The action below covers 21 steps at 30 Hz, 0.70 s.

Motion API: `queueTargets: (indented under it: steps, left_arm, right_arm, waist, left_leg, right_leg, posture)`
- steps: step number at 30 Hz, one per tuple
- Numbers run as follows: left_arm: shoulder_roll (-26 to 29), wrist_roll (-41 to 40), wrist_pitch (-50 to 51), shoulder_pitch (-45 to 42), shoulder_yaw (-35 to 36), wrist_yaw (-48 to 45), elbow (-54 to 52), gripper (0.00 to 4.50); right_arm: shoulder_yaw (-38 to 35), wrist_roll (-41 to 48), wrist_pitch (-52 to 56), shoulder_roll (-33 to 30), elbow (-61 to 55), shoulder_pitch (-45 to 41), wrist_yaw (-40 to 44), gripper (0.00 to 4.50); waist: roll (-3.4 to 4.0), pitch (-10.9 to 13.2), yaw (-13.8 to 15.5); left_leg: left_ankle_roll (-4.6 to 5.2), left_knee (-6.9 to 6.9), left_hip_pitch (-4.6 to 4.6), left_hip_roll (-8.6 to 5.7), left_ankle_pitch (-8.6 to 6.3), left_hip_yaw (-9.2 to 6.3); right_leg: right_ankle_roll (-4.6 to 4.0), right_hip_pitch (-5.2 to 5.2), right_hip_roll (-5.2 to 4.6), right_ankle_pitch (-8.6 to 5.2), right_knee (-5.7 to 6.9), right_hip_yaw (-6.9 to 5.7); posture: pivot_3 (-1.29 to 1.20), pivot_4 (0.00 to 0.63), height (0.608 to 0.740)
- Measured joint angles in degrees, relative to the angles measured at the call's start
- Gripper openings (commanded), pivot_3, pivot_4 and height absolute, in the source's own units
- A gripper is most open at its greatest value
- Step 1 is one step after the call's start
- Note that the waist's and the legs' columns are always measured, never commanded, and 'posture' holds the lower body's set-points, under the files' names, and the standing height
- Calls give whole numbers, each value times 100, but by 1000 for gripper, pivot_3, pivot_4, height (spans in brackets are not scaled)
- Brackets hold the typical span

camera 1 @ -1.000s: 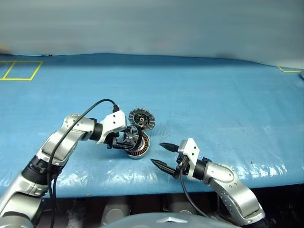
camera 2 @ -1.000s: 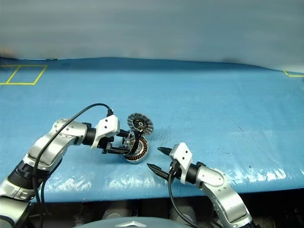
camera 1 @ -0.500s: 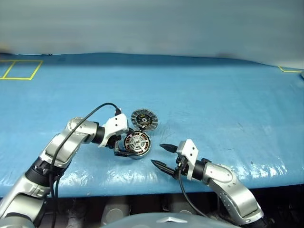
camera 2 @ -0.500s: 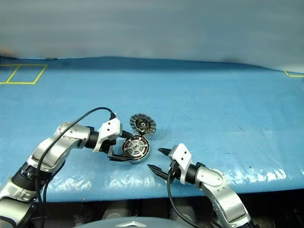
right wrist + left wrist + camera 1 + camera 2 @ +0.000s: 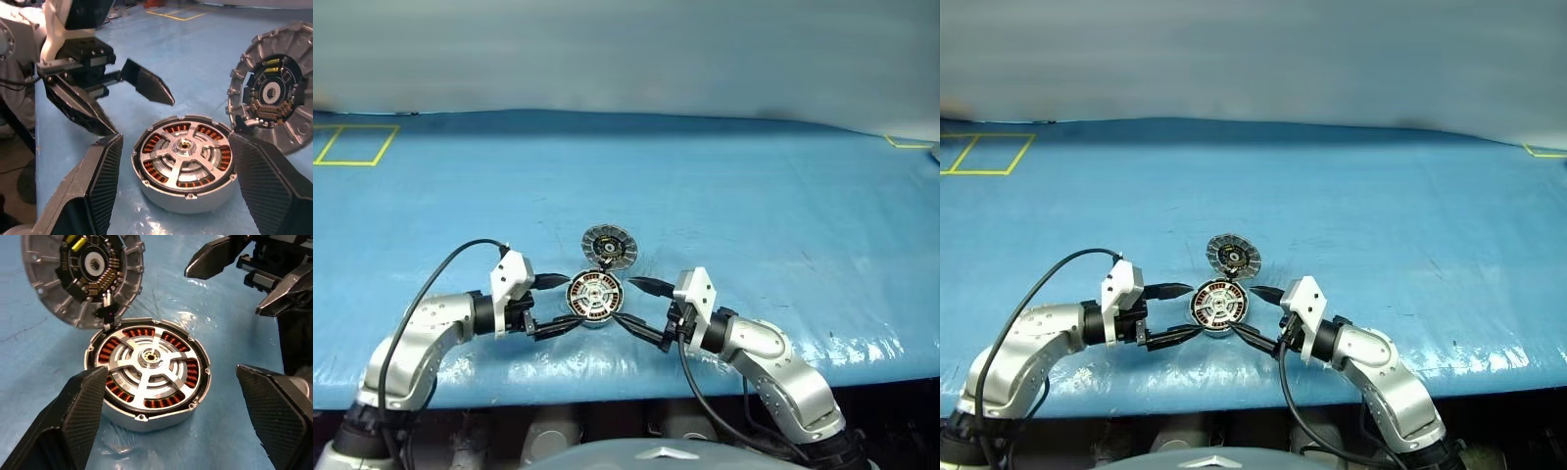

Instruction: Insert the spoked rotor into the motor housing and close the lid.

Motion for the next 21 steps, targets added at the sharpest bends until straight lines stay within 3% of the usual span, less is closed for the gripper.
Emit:
queueTargets:
  steps: [2, 11, 21]
  left_arm:
    - [-414, -46, -355, 538, 49, 193, -60, 4460]
    - [-754, 87, -988, 1270, -45, 667, -202, 4500]
    - [-828, 129, -1569, 1563, 247, 906, -397, 4500]
  right_arm:
    - [129, -38, 9, 80, 249, -220, 71, 3617]
    - [407, -296, -111, 242, 1048, -722, 316, 713]
    - [584, -798, -361, 946, 1979, -1389, 40, 713]
  waist:
    - [-3, -1, -16]
    - [2, 3, 37]
    - [2, 3, -33]
  left_leg:
    - [0, -2, -1, -1, 0, -3]
    - [-1, 1, 0, -1, 0, -8]
    - [-1, -10, -5, 1, 0, -3]
  right_leg:
    - [-1, -1, -3, 0, -2, -3]
    - [-4, -14, -7, -1, -3, -13]
    - [-16, -9, 0, 0, 0, -11]
  posture:
    - [0, 150, 740]
    - [0, 150, 740]
    - [0, 150, 740]
